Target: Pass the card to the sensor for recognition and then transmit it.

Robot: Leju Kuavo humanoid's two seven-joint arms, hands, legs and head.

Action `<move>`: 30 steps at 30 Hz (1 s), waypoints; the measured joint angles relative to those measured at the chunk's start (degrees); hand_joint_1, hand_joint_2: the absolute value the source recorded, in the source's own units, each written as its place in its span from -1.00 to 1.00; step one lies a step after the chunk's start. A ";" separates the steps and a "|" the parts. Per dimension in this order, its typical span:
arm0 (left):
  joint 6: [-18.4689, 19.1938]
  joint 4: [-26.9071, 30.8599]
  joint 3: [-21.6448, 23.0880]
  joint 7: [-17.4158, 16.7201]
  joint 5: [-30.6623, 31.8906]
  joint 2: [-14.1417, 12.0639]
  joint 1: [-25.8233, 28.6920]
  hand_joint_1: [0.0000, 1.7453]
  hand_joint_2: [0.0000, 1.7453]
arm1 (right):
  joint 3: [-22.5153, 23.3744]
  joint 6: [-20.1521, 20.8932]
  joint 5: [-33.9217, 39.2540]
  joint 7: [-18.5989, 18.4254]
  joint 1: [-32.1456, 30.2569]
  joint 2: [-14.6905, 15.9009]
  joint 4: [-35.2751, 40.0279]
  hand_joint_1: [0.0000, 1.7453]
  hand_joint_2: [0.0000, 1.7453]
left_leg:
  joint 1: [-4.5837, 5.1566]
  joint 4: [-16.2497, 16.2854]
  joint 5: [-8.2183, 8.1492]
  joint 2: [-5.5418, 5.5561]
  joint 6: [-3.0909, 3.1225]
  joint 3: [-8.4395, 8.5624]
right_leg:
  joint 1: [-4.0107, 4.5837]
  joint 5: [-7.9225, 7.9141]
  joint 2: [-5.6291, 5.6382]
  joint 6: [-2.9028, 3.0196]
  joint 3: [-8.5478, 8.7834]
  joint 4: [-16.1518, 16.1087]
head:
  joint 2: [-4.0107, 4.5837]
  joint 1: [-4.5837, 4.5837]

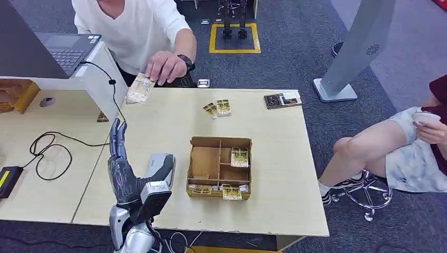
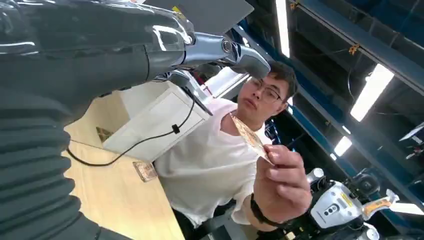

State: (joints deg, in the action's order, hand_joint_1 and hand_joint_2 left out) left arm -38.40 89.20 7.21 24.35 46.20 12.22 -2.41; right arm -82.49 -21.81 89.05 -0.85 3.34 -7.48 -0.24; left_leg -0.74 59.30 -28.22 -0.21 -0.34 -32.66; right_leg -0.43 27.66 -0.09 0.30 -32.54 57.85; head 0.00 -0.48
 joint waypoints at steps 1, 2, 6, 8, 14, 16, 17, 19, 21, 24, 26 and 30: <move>0.00 0.00 0.00 -0.40 0.31 0.00 -0.01 -1.00 1.00 | 0.02 0.02 0.00 0.00 0.00 0.00 0.00 -1.00 1.00 | 0.00 0.00 0.00 0.00 0.00 0.00 | 0.00 0.00 0.00 0.00 0.00 0.00 | 0.00 0.00; 0.00 -0.02 0.00 -0.51 0.33 0.00 -0.01 -1.00 -1.00 | 0.00 0.02 0.00 0.00 0.00 0.00 0.00 -1.00 1.00 | 0.00 0.00 0.00 0.00 0.00 0.00 | 0.00 0.00 0.00 0.00 0.00 0.00 | 0.00 0.00; 0.00 -0.02 0.00 -0.46 0.42 0.00 0.01 -1.00 -1.00 | 0.02 0.07 0.00 0.00 0.00 0.00 0.00 -1.00 1.00 | 0.00 0.00 0.00 0.00 0.00 0.00 | 0.00 0.00 0.00 0.00 0.00 0.00 | 0.00 0.00; 0.00 -0.02 0.00 -0.42 1.18 0.00 0.07 -1.00 1.00 | 0.00 0.15 0.00 -0.02 -0.01 0.00 0.00 -1.00 1.00 | 0.00 0.00 0.00 0.00 0.00 0.00 | 0.00 0.00 0.00 0.00 0.00 0.00 | 0.00 0.00; 0.00 0.13 0.68 -3.35 -0.21 -0.05 1.84 -1.00 1.00 | 0.02 0.81 0.00 -0.09 -0.16 0.00 -0.18 -1.00 1.00 | 0.00 0.00 0.00 0.01 0.00 0.00 | 0.00 0.01 0.00 0.00 -0.01 0.00 | 0.00 0.00; 0.00 0.11 1.33 -5.37 1.18 -0.24 1.88 -1.00 1.00 | 0.02 0.90 0.00 -0.09 -0.17 0.00 -0.26 -1.00 1.00 | 0.00 0.00 0.00 0.01 0.00 0.01 | 0.00 0.01 0.01 0.00 -0.01 0.00 | 0.00 0.02; 0.00 0.11 1.66 -6.19 1.78 -0.44 1.75 -1.00 1.00 | 0.02 0.99 0.00 -0.09 -0.19 0.00 -0.31 -1.00 1.00 | 0.00 0.00 0.00 0.00 0.00 0.01 | 0.00 0.00 0.01 0.00 -0.01 0.00 | 0.00 0.02; 0.00 -0.02 1.81 -7.76 4.01 -0.68 1.18 -1.00 1.00 | 0.00 1.18 0.00 -0.09 -0.21 0.00 -0.42 -1.00 1.00 | 0.00 0.00 0.00 0.00 0.00 0.01 | 0.00 0.00 0.01 0.00 -0.01 0.00 | 0.00 0.00; 0.00 -0.44 1.79 -8.94 6.86 -0.98 0.03 -1.00 1.00 | 0.00 1.44 -0.05 -0.09 -0.21 0.00 -0.48 -1.00 1.00 | 0.00 0.00 0.00 0.01 0.00 0.01 | 0.00 0.00 0.00 0.00 -0.01 0.00 | 0.00 0.02; 0.00 -1.03 1.79 -11.38 13.54 -1.42 -1.51 -1.00 1.00 | 0.00 1.99 -0.11 -0.09 -0.23 0.02 -0.65 -1.00 1.00 | 0.00 0.00 0.03 -0.01 0.02 0.01 | 0.00 -0.02 0.01 -0.01 0.00 0.00 | 0.00 0.00; 0.00 -1.42 1.22 -13.19 20.13 -1.58 -2.60 -1.00 1.00 | -0.18 2.28 -0.15 -0.09 -0.26 0.07 -0.74 -1.00 1.00 | 0.00 0.00 0.04 0.00 0.02 0.01 | 0.00 -0.02 0.00 -0.02 0.00 0.00 | 0.00 0.00; 0.00 -2.01 -0.65 -16.66 29.74 -1.95 -4.52 -1.00 1.00 | -0.59 2.84 -0.29 -0.09 -0.27 0.22 -0.87 -1.00 1.00 | 0.00 0.00 0.04 0.00 0.01 0.01 | 0.00 -0.03 0.01 -0.02 0.00 0.00 | 0.00 0.02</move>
State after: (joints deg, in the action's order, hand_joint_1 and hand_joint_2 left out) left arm -38.40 87.19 6.56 7.69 75.94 10.27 -6.94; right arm -83.08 -18.97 88.76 -0.94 3.07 -7.26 -1.11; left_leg -0.74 59.30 -28.18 -0.21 -0.33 -32.65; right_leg -0.43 27.63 -0.08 0.28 -32.54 57.85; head 0.00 -0.46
